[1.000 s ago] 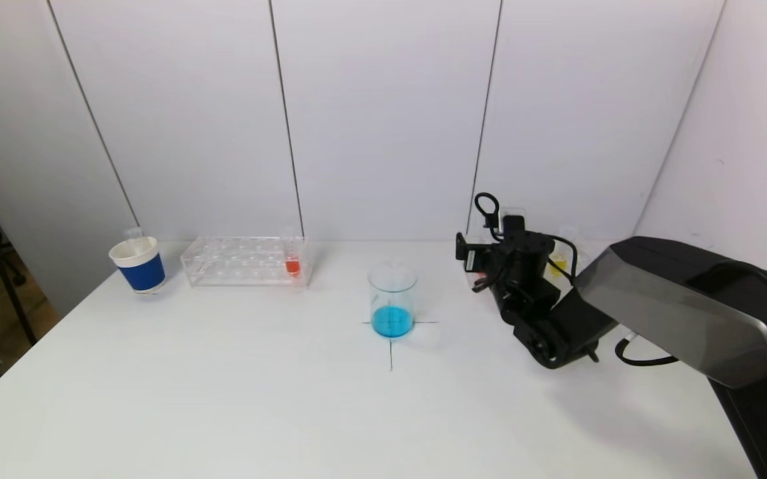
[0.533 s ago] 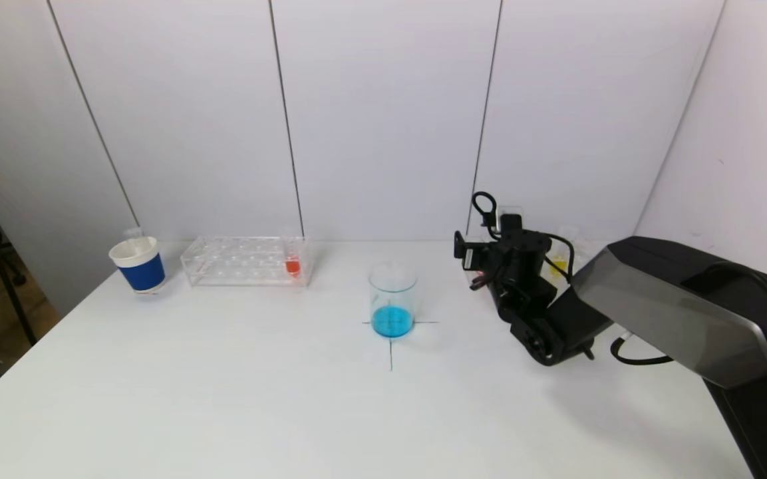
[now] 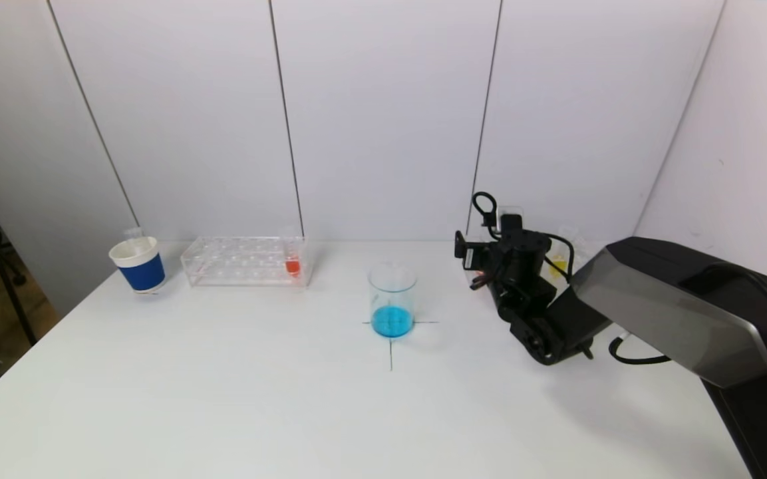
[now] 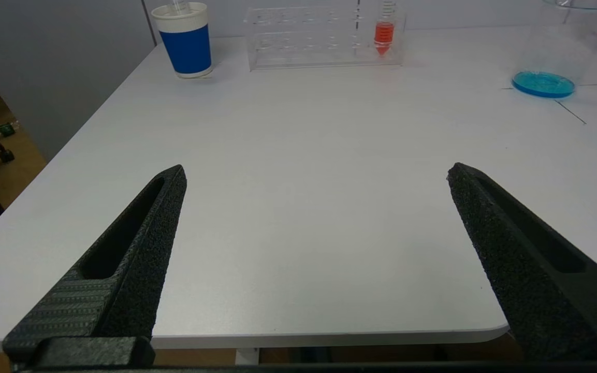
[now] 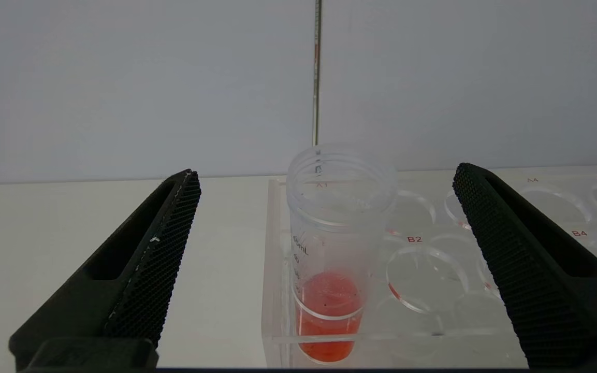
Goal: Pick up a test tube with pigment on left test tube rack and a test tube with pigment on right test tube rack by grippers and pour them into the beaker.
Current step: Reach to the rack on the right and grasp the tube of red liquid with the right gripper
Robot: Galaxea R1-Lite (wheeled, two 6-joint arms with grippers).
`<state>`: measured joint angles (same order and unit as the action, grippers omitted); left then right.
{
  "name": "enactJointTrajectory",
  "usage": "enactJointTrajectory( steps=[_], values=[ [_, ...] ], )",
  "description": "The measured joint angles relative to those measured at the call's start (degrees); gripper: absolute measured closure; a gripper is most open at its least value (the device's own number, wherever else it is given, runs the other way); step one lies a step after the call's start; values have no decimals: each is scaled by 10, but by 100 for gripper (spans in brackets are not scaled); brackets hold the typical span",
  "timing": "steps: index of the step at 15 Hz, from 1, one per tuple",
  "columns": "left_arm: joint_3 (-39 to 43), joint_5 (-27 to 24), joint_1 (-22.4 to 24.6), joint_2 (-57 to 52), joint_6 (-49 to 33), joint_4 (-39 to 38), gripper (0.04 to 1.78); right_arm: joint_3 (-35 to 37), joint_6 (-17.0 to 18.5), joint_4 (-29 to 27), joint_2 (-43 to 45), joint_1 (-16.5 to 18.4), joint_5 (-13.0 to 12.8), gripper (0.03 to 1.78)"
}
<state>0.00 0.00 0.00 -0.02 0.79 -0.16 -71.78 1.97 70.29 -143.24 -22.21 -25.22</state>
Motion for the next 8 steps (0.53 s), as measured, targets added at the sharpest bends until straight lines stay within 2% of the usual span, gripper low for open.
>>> enactJointTrajectory(
  steps=[2,4,6,8],
  values=[
    [0,0,0,0,0,0,6,-1,0,-1,-1,1,0,12],
    [0,0,0,0,0,0,6,-1,0,-1,-2,2,0,31],
    [0,0,0,0,0,0,6,-2,0,0,-2,2,0,59],
    [0,0,0,0,0,0,6,-3,0,-1,-3,4,0,98]
  ],
)
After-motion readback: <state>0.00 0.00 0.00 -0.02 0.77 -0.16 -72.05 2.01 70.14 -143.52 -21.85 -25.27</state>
